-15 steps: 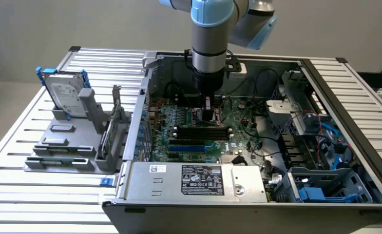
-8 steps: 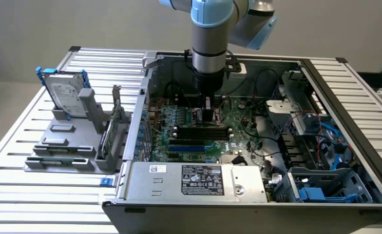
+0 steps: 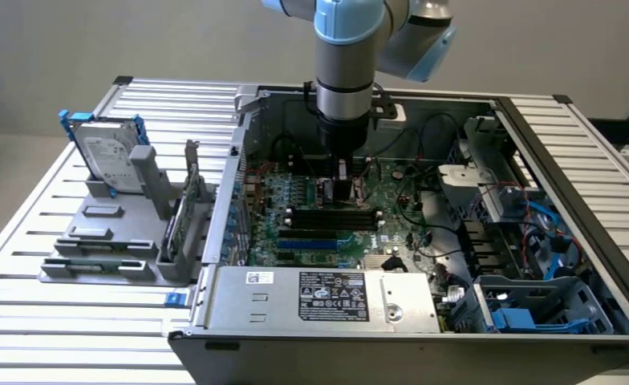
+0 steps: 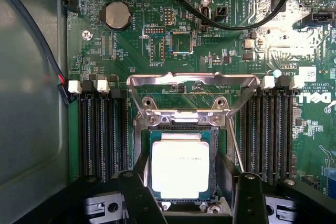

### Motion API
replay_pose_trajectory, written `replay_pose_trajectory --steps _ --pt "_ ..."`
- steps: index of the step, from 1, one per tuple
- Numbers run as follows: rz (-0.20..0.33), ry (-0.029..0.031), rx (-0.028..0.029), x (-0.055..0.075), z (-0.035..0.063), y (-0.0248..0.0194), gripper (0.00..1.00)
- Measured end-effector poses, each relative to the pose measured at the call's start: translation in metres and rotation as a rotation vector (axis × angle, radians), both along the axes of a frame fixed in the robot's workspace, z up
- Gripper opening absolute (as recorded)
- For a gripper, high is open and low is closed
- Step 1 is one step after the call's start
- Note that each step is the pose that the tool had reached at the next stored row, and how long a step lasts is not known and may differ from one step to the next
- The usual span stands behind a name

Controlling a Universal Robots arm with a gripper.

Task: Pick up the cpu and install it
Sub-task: 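Place the cpu into insertion slot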

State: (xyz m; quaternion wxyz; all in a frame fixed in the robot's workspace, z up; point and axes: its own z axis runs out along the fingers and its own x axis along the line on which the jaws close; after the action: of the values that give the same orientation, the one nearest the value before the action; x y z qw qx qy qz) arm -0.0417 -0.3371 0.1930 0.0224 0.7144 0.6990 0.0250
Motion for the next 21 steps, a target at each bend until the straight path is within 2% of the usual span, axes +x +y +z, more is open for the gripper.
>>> replay_pose_trajectory --steps 3,6,8,10,21 --pt "0.0 0.0 -0.0141 0.0001 0.0 0.0 0.62" --pt "0.0 0.0 -0.025 0.0001 -0.0002 0.0002 0.62" --pt "0.0 -0.0001 -0.0299 0.0001 -0.0001 0.0002 0.62" --pt "0.0 0.0006 -0.0313 0.0 0.0001 0.0001 0.62" --pt "0.0 0.0 -0.0315 0.0001 0.0032 0.0003 0.62"
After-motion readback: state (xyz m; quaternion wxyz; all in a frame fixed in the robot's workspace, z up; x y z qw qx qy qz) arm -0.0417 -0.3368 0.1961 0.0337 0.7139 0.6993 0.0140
